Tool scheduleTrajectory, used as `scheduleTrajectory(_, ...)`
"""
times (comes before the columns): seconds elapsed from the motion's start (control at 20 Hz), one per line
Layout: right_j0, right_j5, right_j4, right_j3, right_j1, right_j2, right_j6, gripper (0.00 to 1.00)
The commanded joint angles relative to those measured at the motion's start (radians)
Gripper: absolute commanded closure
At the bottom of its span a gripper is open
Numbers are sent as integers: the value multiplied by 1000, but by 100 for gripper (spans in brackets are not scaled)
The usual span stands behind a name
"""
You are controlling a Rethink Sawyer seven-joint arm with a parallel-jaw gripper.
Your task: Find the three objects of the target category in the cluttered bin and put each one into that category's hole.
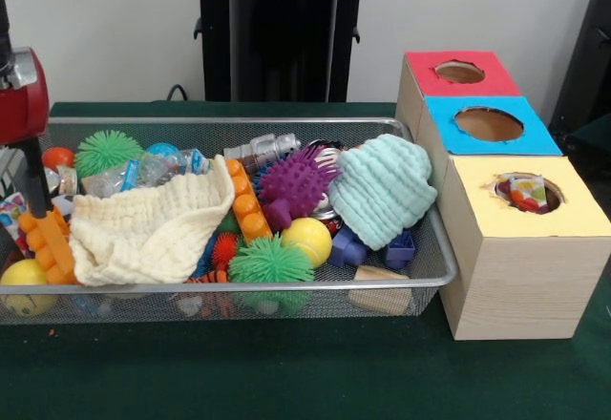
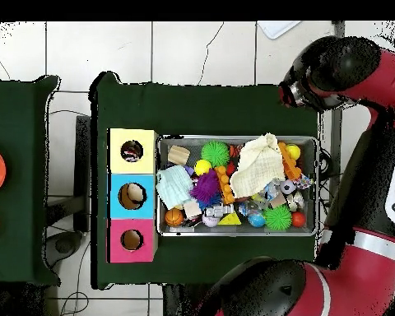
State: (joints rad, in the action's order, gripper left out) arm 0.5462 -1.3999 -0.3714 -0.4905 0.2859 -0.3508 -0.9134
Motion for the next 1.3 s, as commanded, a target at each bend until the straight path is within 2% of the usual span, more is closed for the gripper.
scheduleTrajectory(0.05,25,36,-73,-97,-28,-21,343,0)
scheduleTrajectory(0.3,29,36,-82,-106,-30,-12,349,0)
scheduleTrajectory(0.6,43,65,-85,-193,19,19,353,0)
scheduleTrajectory(0.85,67,94,-81,-310,83,31,352,0)
scheduleTrajectory(1.3,109,137,-95,-426,115,-1,344,0)
